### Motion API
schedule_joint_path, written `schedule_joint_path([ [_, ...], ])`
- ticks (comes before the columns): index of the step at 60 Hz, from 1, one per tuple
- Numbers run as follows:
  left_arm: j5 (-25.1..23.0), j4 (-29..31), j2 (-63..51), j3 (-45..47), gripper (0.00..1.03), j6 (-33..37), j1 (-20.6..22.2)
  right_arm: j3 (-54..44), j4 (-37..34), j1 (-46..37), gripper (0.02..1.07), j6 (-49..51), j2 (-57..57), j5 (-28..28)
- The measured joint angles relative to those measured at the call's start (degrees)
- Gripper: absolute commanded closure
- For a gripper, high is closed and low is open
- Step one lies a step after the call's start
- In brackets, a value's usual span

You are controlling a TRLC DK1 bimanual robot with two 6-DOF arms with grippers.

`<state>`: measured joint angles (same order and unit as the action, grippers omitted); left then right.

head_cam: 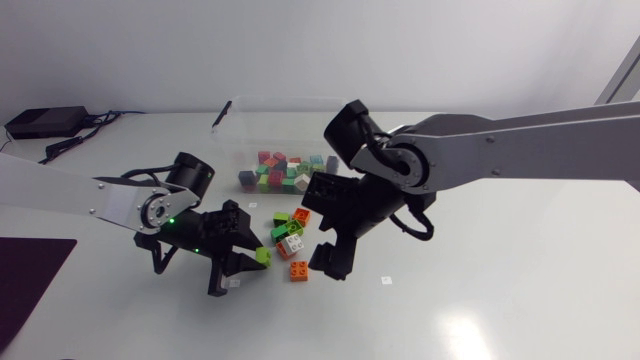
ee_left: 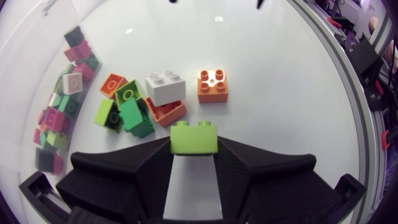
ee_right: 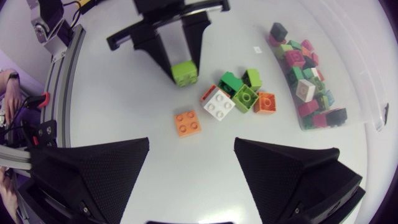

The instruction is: Place the duplo bricks in the container

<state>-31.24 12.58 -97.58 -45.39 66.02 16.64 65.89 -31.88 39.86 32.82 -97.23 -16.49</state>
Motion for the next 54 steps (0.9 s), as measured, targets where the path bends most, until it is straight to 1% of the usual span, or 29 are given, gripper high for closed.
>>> schedule_joint_path([
  [9,-0.79,0.92,4.61,0.00,0.82,-1.33,-2.38,0.04,-0.33,2.12,0.09,1.42,-2.93,0.02],
  [15,-1.49,1.70,7.13,0.00,0.82,-2.51,-3.72,1.07,-1.95,2.56,0.09,2.03,-5.97,0.37],
  [24,-2.21,2.12,10.32,0.02,0.82,-3.89,-6.38,4.13,-3.50,3.23,0.10,2.69,-9.60,3.15],
  [30,-3.02,2.14,11.98,0.02,0.82,-4.81,-8.11,6.08,-4.42,3.78,0.10,3.23,-11.39,4.15],
  [33,-3.28,2.12,12.63,0.02,0.82,-5.29,-8.98,6.91,-4.85,4.04,0.13,3.30,-12.15,4.55],
  [38,-3.85,2.14,13.84,0.02,0.82,-6.58,-10.62,7.85,-5.60,4.37,0.13,3.48,-13.14,5.01],
  [54,-7.48,2.19,17.86,-0.57,0.82,-12.63,-15.39,10.84,-7.04,5.46,0.14,3.48,-16.90,9.09],
])
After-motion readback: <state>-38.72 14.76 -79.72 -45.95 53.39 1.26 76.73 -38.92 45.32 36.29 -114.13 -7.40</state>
